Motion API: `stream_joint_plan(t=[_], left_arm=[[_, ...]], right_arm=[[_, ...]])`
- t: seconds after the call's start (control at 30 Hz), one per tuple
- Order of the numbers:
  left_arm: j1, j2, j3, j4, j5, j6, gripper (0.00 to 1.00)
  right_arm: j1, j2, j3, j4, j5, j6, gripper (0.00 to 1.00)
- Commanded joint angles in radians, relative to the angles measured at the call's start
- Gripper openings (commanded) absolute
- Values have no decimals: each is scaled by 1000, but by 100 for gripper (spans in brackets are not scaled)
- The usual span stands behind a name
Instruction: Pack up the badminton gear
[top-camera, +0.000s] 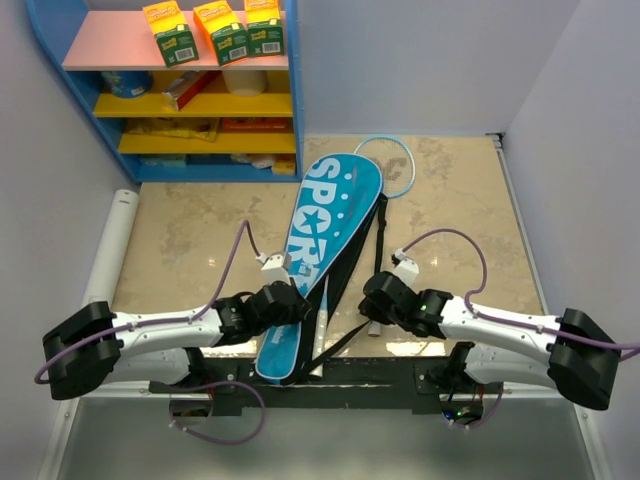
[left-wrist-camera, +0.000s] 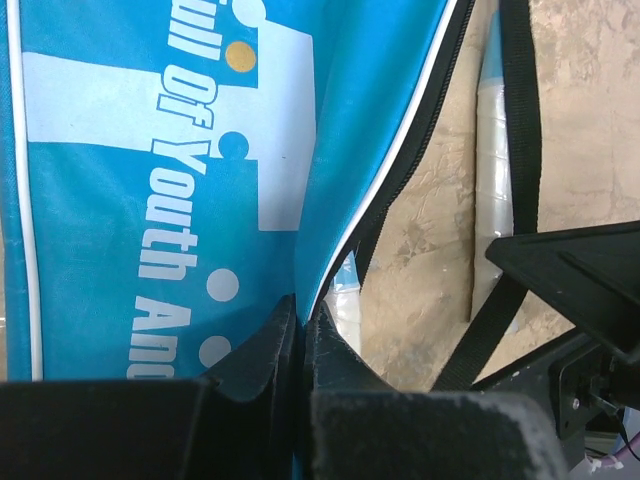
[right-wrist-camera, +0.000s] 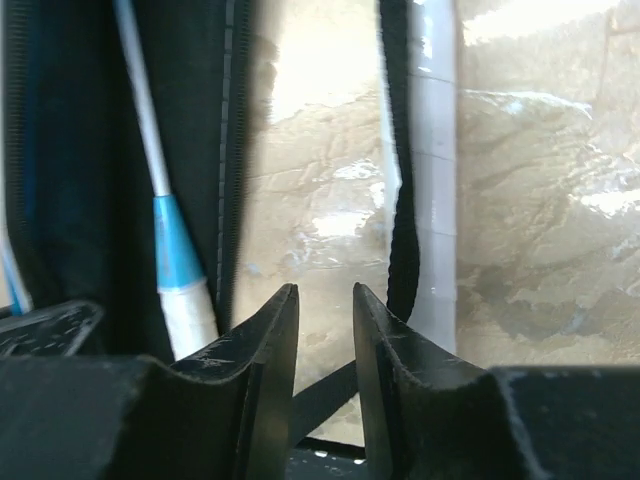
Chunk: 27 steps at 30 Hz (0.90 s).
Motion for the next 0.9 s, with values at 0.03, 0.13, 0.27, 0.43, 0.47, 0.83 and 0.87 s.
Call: stream_joint_plan(t=[0.03,0.13,0.27,0.43,0.47,0.83,0.87], left_arm=[[7,18,32,67,13,12,0],[7,18,30,67,13,12,0],[7,17,30,68,14,11,0],[7,18,39,73,10,17,0],[6,18,42,74,10,20,0],[24,20,62,71,24,48,0],[24,20,62,71,25,48,0]], right_arm=[[0,-46,72,30,15,-118,35],[2,-84,83,79,-24,-156,37],[3,-73,80,183,-130,-193,38],[83,66,136,228,-211,-222,38],[100,127,150,222,-206,-222,38],[195,246,98,337,-216,-95,40],[197,243,99,319,-210,-95,41]])
